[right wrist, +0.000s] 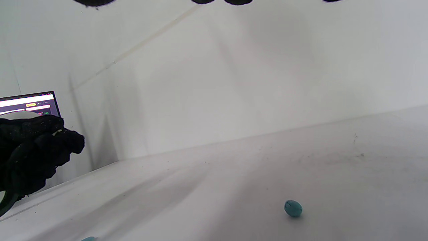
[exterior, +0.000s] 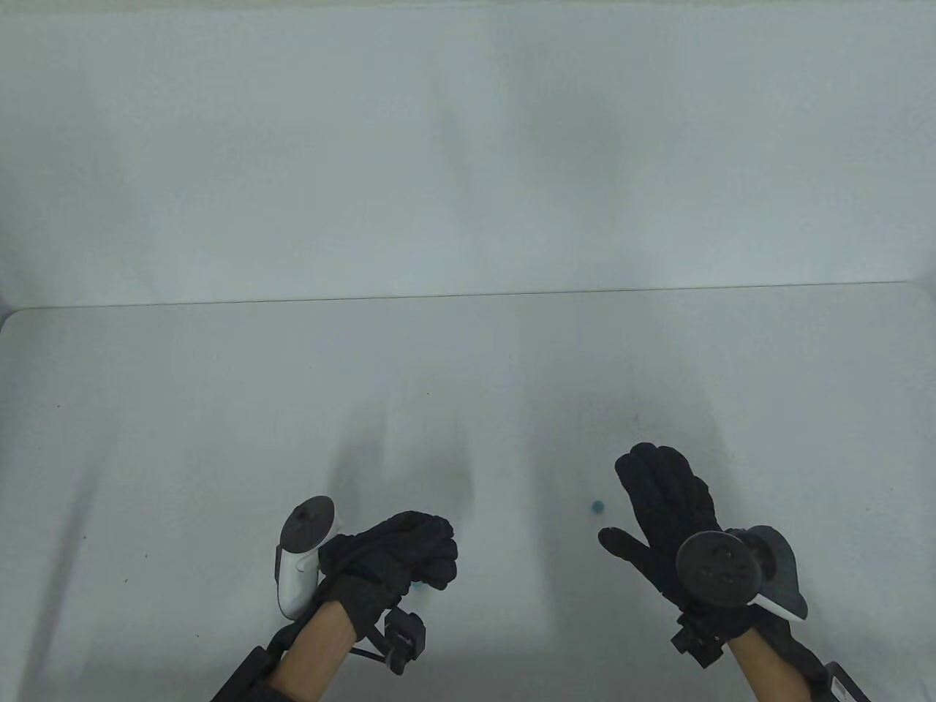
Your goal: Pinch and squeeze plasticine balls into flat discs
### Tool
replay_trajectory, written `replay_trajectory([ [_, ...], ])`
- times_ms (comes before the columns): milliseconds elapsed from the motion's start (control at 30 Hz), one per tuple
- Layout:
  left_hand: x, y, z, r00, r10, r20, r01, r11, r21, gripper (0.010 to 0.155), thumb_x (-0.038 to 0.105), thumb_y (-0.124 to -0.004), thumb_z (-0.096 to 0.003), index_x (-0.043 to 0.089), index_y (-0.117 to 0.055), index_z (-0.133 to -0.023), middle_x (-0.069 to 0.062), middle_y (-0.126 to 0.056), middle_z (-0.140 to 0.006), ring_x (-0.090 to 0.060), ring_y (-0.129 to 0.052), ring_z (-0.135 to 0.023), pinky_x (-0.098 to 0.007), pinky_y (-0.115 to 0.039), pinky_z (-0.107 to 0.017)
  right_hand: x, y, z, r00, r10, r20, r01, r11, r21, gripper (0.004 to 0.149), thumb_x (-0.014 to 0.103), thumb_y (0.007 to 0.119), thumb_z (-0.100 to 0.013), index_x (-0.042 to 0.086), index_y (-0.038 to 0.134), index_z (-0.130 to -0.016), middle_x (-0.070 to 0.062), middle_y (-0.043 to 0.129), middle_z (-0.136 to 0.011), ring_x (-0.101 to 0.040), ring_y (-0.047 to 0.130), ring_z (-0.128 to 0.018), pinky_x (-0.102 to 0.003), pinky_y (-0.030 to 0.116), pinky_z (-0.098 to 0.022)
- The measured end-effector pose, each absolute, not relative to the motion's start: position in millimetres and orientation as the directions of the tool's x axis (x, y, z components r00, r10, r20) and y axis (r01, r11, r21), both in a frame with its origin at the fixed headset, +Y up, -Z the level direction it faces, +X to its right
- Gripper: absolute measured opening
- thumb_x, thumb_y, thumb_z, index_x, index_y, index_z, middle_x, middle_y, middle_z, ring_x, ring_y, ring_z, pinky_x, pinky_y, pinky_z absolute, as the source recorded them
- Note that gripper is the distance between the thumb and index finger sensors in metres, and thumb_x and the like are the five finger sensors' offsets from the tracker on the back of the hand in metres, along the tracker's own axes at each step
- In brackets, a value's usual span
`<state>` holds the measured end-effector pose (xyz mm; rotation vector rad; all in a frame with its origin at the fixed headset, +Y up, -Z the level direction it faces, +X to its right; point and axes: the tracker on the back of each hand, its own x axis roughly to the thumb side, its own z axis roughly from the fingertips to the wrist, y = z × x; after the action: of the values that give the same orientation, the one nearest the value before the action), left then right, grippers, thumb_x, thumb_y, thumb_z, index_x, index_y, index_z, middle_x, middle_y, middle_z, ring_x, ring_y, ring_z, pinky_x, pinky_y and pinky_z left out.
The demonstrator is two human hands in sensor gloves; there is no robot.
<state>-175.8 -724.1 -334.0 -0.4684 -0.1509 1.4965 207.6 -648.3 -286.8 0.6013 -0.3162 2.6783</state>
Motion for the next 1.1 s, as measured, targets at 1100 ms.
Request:
replay_trajectory([
  [1100,-185,-735,-334,0.001,0.965,-0.262,-0.931,-0.095,-0.352,0.076,0.058,-0.059,-0.0531,-0.001,-0.071,-0.100,-0.019,-0.089,-0.088,-0.030,-0.104,-0.063,-0.046,-0.084,-0.054,208,-648,-287,-0.835,0.311,0.454,-0.410,-0.901,-0.138,0.081,0.064,0.050,-0.056,0.012,0.032,-0.116,-0.020,0.031,-0.123,-0.053,0.036,-0.110,-0.073,0.046,-0.070],
])
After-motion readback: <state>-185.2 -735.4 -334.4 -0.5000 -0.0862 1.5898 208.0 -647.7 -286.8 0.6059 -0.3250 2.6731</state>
